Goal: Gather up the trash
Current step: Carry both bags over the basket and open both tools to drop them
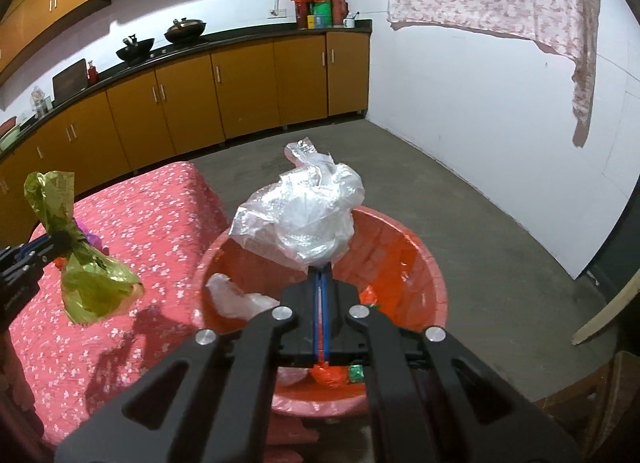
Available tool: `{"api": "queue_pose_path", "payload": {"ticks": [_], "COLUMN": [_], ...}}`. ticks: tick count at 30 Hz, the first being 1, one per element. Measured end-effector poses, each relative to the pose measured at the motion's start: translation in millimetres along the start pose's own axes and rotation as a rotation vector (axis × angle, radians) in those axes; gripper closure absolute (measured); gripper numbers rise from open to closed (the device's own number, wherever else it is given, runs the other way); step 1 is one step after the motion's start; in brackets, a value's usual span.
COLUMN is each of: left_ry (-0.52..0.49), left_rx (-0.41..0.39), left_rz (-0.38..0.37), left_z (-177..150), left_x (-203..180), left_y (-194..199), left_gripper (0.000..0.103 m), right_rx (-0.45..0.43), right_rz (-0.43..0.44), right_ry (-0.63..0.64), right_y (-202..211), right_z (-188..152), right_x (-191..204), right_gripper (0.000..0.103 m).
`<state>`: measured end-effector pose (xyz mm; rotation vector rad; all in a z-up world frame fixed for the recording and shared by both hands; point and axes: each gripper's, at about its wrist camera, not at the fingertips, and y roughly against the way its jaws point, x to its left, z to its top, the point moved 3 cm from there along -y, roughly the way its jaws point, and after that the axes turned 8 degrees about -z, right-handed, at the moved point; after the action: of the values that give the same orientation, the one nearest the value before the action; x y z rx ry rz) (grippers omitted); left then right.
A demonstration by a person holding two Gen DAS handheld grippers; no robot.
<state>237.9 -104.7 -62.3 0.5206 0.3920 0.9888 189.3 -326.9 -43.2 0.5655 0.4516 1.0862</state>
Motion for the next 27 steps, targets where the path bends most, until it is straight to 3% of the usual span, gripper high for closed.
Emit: {"api": "queue_pose_path", "payload": {"ticks": [7, 27], "left_ry": [-0.027, -0.046], "left_rx": [0.017, 0.036], "left_rz": [-0.031, -0.067], "left_z": [-1.9, -1.2], "left_x": [-22.3, -34.6], "left_y": [-9.7, -17.6], "left_gripper": [0.083, 0.083], "right_rx": [0.007, 0.015], "right_rz": [-0.014, -0.023], "right_ry": [-0.012, -0.027], "right_y": [-5.2, -11.2], "right_z": [-0.5, -0.6], "right_x": [-9.2, -14.9], "right_gripper": [0.100, 0.100]}}
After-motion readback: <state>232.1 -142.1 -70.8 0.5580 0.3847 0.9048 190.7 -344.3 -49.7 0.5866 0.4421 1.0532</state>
